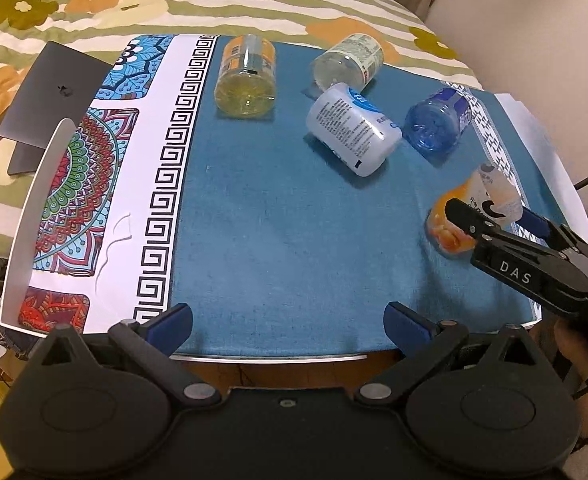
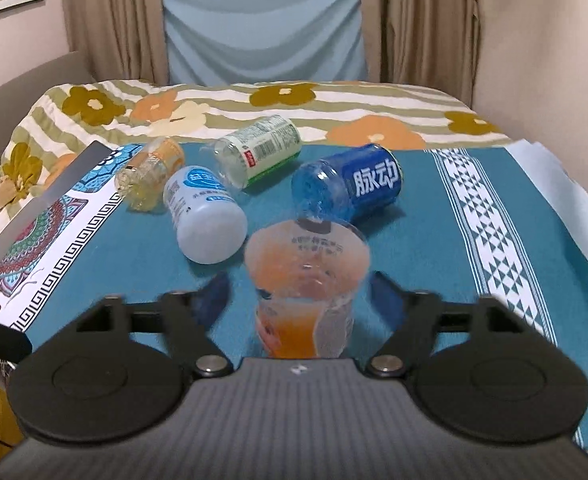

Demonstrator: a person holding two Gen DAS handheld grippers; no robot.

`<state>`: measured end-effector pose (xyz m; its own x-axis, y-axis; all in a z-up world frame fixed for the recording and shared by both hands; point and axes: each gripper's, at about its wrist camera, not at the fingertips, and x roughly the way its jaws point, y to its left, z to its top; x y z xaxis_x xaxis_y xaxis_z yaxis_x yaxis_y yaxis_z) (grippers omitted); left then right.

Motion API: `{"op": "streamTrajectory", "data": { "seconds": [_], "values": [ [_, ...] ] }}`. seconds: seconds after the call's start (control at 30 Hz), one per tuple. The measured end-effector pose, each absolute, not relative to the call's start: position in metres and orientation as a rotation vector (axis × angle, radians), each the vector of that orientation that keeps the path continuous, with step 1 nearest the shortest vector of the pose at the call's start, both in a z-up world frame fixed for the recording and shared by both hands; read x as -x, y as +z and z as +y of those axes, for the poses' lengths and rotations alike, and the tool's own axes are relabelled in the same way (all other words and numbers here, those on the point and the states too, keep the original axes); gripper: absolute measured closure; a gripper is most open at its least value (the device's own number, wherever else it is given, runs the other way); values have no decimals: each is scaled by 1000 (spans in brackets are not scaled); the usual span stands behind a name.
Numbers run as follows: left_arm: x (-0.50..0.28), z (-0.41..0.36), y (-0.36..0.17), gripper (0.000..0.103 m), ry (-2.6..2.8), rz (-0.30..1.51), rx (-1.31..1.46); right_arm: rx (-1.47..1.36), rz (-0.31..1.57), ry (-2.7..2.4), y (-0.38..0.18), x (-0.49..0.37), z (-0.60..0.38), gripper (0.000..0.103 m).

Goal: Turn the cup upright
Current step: 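Lower the upright cup onto the cloth and open the right gripper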

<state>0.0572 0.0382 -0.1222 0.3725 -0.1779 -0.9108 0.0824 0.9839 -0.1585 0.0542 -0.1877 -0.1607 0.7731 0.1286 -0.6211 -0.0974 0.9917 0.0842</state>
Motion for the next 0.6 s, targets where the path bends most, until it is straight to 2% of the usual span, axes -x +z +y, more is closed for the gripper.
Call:
{"op": "streamTrajectory", "data": {
  "seconds": [0.37, 0.6],
  "values": [
    [-54, 34, -116, 0, -154, 1167, 97, -52, 727, 99, -161, -53, -191, 0],
    [-46, 29, -87, 0, -142, 1113, 99, -53, 753, 105, -132, -43, -197, 0]
  ]
}}
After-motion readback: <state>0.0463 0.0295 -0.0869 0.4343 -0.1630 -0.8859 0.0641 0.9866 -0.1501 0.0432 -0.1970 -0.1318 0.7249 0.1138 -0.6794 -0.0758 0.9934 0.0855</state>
